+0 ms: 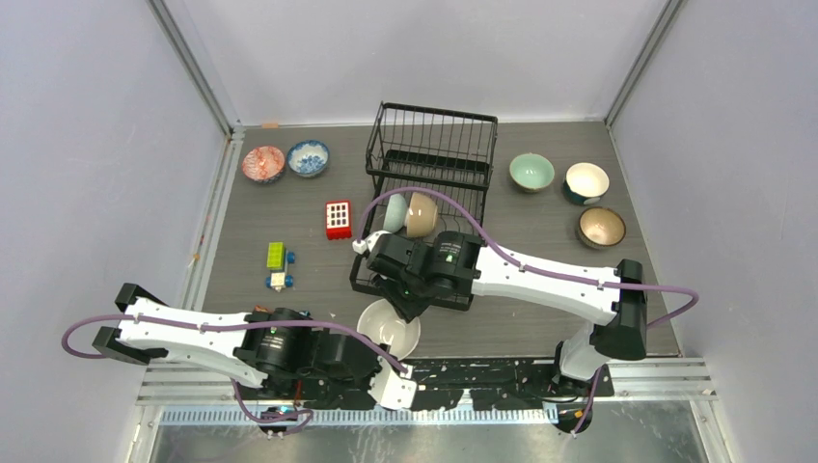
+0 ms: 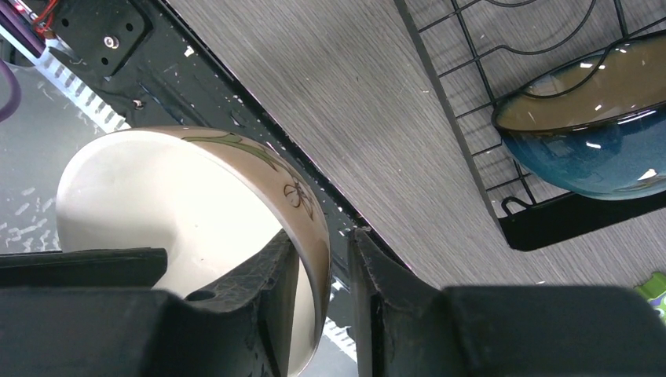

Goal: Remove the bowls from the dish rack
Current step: Place the bowl at the center of the board.

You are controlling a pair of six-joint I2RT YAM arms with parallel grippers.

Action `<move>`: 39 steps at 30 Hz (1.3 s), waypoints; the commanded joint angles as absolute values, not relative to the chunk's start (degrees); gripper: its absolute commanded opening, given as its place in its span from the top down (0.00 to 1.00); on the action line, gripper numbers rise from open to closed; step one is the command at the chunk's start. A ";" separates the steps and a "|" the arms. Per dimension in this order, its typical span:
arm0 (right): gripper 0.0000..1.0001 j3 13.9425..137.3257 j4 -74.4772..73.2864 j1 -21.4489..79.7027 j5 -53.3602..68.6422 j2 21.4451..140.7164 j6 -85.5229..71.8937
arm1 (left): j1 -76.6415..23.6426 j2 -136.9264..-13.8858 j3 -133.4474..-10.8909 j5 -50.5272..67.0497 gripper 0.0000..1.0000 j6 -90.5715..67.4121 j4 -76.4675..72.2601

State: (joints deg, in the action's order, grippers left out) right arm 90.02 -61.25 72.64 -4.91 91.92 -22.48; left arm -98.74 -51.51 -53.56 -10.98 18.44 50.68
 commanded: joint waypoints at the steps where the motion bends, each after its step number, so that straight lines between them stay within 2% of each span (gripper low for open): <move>1: 0.67 89.92 -59.60 73.10 -5.77 91.84 -22.75 | -99.05 -50.34 -55.73 -13.27 1.00 19.13 48.42; 8: 0.79 89.98 -59.02 73.54 -6.19 92.17 -22.97 | -99.05 -50.30 -55.33 -13.44 1.00 18.56 47.99; 13: 0.99 90.09 -58.67 73.68 -6.58 92.32 -23.11 | -99.05 -49.99 -55.29 -14.24 0.99 18.14 48.08; 15: 0.99 90.22 -58.63 73.74 -6.58 92.38 -23.14 | -99.05 -49.74 -55.29 -14.70 0.94 17.72 47.74; 21: 0.99 90.44 -57.98 73.78 -7.36 92.12 -23.57 | -99.05 -48.41 -55.73 -17.26 0.51 15.10 46.67; 24: 0.99 89.81 -57.45 73.82 -8.23 91.36 -23.81 | -99.06 -47.35 -56.50 -18.83 0.17 14.15 46.32; 26: 0.99 89.19 -57.24 73.83 -9.55 90.84 -23.80 | -99.05 -46.69 -56.99 -20.39 0.01 13.26 46.22; 39: 0.99 82.04 -53.14 73.74 -20.83 83.06 -27.02 | -99.00 -45.30 -60.38 -27.75 0.00 -1.17 43.79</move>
